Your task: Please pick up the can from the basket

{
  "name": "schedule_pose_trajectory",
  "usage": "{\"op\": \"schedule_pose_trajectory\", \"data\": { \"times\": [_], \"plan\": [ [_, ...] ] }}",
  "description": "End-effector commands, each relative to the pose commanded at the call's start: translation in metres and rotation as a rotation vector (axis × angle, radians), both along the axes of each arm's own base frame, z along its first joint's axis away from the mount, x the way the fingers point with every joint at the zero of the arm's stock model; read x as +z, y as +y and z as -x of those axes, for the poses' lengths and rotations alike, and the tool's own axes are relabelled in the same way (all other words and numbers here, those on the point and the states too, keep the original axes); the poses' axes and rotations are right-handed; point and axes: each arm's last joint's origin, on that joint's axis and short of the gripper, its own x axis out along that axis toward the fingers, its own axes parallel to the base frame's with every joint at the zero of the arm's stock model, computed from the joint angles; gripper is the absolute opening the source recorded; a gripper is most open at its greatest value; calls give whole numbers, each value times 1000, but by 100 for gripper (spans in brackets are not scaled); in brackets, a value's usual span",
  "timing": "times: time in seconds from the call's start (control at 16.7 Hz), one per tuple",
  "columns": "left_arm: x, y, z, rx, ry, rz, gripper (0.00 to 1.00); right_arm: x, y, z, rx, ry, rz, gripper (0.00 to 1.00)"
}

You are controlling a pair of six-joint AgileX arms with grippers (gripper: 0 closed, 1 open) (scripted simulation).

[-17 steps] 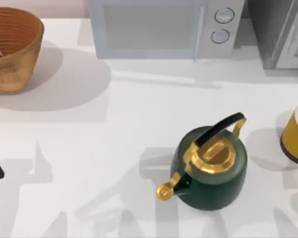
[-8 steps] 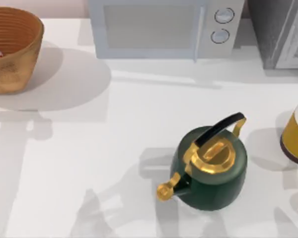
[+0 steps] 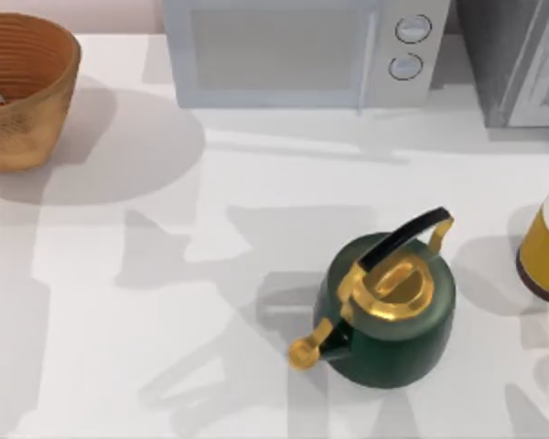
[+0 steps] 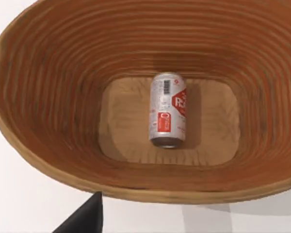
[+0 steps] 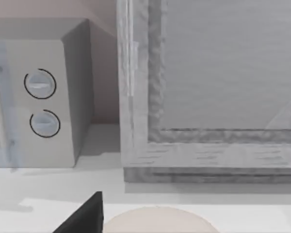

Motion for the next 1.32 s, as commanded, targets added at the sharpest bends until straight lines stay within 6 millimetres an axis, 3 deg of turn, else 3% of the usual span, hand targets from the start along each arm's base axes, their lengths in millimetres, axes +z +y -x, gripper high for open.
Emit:
{"op": "schedule_pose_trajectory", "data": {
  "times": [0.3, 0.54, 0.78, 1.2, 1.32],
  "plan": [
    [-51, 20, -99, -25, 262, 36, 100, 0, 0, 0, 0, 0, 0, 100],
    [-105, 30, -146, -44, 420, 65, 100, 0, 0, 0, 0, 0, 0, 100],
    [-139, 35, -164, -53, 504, 84, 100, 0, 0, 0, 0, 0, 0, 100],
    [-144, 33, -167, -58, 514, 84, 100, 0, 0, 0, 0, 0, 0, 100],
    [-154, 34, -169, -55, 512, 85, 100, 0, 0, 0, 0, 0, 0, 100]
  ]
}}
